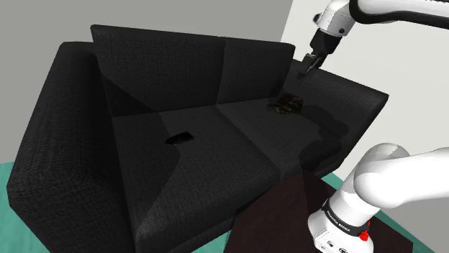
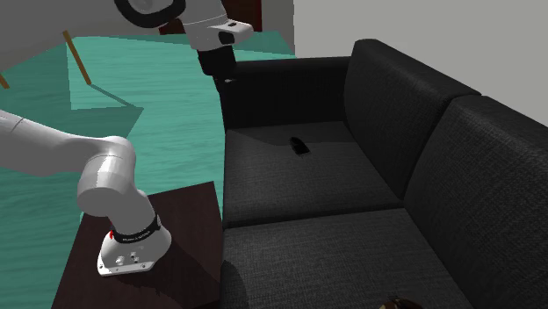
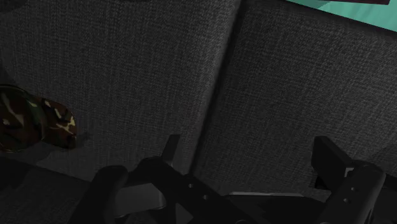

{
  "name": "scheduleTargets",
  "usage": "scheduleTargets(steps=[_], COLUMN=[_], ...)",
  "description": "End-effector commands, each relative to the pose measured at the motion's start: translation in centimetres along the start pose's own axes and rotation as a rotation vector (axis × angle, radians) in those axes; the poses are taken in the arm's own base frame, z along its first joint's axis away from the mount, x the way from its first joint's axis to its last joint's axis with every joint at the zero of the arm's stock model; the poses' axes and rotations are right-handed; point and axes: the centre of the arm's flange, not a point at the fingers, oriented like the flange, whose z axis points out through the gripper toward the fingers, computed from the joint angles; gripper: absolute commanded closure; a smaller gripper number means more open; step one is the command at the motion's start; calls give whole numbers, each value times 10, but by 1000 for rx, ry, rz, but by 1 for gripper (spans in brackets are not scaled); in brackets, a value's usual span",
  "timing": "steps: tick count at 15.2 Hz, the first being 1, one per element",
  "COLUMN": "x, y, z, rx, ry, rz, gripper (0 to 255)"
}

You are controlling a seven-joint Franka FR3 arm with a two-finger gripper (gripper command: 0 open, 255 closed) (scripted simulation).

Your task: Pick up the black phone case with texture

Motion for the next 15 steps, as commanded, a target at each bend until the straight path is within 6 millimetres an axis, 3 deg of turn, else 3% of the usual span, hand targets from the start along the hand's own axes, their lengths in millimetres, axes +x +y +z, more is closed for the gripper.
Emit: scheduleTargets(steps=[1, 8, 15], x=[0, 67, 132], y=[0, 1, -16], z=[0, 62, 123], rx=[0, 50, 99], ry=[0, 15, 31], rz=[0, -229, -458], gripper=[0, 0, 0])
